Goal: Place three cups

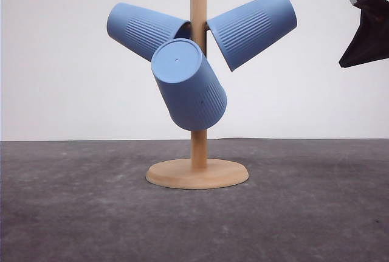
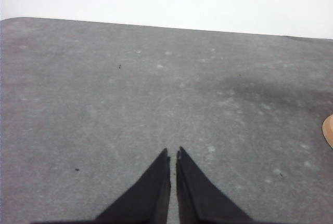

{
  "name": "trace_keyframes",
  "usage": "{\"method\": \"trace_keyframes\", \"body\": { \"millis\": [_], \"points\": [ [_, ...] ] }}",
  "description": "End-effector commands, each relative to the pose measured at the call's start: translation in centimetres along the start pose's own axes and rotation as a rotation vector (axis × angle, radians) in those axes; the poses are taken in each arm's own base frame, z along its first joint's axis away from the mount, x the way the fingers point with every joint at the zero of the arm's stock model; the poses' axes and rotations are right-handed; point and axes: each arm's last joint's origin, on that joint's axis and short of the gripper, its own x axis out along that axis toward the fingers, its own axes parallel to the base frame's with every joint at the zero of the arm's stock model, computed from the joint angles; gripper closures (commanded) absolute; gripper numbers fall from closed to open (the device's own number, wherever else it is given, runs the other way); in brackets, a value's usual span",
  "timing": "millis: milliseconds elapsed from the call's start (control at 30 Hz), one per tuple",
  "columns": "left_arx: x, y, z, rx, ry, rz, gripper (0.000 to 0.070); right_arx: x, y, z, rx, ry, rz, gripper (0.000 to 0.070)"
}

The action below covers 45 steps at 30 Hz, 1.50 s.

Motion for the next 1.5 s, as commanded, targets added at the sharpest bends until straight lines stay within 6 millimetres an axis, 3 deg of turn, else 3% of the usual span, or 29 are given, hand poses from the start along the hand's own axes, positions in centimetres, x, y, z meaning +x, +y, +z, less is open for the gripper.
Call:
{"method": "trace_keyframes", "body": {
  "millis": [0,133,433,633,900,1467],
  "points": [
    [0.2,0.0,-0.4,-0.004,0.006,0.002,0.07,-0.2,0.0,0.2,-0.032,-0.006,-0.009,0.0688],
    [0.2,0.0,-0.4,-0.004,0.005,0.002,0.07,-1.4,0.3,-0.9,-0.015,0.045,-0.145,0.0688],
    [0.2,0.0,-0.4,-0.004,0.005,0.002,0.07,-5.4,2.4,-10.6,0.012,-0.053,-0.367,0.0688],
    [0.2,0.0,-0.4,-0.004,0.005,0.002,0.07,-6.9,3.1,-14.3,0.014,-0.217,-0.484,0.0688],
    [0.2,0.0,-0.4,-0.004,0.005,0.002,0.07,-7.3,3.6,-16.0,0.002,-0.34,-0.509,0.0688],
    [0.2,0.0,-0.4,-0.004,0.005,0.002,0.07,-7.2,3.7,-16.0,0.007,-0.342,-0.511,0.0688]
  ]
}}
